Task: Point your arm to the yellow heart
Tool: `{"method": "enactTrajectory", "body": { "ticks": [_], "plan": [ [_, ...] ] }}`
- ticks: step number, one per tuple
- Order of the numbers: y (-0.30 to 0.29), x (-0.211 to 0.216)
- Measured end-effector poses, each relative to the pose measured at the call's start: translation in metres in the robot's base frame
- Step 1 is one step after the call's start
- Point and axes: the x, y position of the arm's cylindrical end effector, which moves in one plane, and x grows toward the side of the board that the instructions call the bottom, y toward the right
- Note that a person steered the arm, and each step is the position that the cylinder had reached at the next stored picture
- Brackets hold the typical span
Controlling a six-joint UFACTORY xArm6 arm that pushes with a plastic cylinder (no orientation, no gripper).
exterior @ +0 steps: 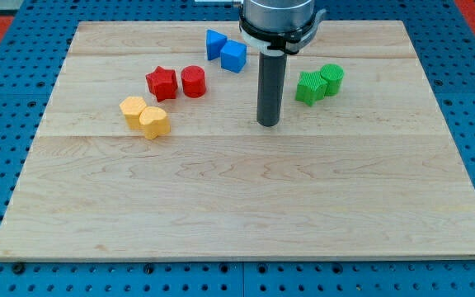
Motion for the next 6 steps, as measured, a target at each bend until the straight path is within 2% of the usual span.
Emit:
{"method": "enactTrajectory", "body": {
  "ticks": [3, 5, 6],
  "plan": [
    [0.001, 0.008],
    [0.005, 0.047],
    [-0.032, 0.049]
  ]
}}
